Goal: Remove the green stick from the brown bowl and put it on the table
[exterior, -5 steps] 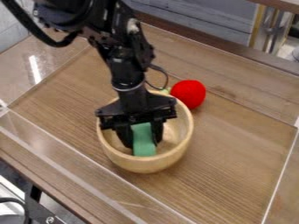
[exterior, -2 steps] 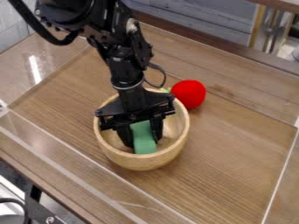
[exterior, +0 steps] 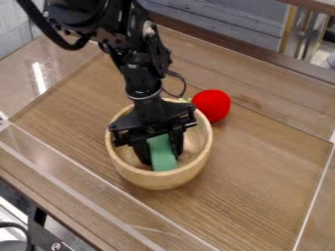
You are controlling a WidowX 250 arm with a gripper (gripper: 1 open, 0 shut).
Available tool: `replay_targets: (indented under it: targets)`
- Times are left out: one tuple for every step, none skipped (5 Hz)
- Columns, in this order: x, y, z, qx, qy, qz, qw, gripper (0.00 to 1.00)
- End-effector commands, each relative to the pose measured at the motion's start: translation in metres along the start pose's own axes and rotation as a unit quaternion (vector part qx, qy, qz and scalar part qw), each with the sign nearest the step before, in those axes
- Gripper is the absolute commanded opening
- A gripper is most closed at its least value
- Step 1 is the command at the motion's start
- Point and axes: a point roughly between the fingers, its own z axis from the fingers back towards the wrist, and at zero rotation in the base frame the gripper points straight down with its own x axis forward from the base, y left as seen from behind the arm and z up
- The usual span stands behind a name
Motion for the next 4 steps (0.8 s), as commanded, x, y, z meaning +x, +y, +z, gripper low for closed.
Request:
replay_targets:
  targets:
    - [0.007, 0.009, -0.013, 0.008, 0.005, 0.004, 0.9999, 0.00]
    - [0.009, 0.011, -0.015, 0.009, 0.008, -0.001, 0.9999, 0.00]
    - [0.002, 0.011, -0.016, 0.010, 0.010, 0.006, 0.9999, 0.00]
    - [-0.006, 0.010, -0.017, 0.011, 0.011, 0.012, 0.9998, 0.00]
